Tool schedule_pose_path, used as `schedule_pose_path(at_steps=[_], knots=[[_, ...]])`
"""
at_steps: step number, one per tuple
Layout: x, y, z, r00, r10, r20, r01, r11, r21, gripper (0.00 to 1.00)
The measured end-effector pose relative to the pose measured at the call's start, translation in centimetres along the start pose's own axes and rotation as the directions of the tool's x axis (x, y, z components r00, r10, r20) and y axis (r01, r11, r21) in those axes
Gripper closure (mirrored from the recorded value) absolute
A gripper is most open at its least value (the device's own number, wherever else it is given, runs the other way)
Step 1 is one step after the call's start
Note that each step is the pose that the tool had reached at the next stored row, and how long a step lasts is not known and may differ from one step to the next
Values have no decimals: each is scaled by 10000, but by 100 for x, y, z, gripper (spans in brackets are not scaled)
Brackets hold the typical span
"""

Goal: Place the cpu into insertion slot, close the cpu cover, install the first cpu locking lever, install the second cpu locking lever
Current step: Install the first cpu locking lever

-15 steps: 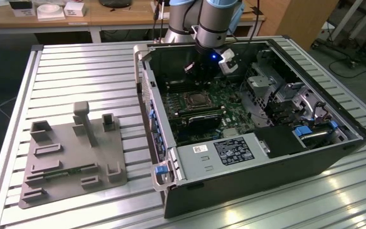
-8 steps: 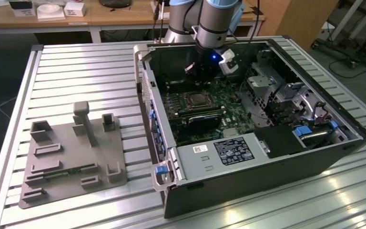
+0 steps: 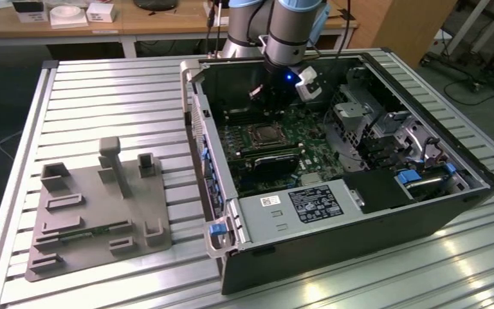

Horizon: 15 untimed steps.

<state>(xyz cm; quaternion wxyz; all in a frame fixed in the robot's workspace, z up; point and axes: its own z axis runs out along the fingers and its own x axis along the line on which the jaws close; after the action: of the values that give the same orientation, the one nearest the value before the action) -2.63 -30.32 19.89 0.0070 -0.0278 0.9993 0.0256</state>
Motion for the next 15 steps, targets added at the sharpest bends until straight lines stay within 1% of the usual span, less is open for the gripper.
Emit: schedule_pose_path(at_steps=[8,15], knots=[[1,-3,17,10000,0,-4,0,10000,68,89],[0,-2,8,10000,0,-2,0,10000,69,89]])
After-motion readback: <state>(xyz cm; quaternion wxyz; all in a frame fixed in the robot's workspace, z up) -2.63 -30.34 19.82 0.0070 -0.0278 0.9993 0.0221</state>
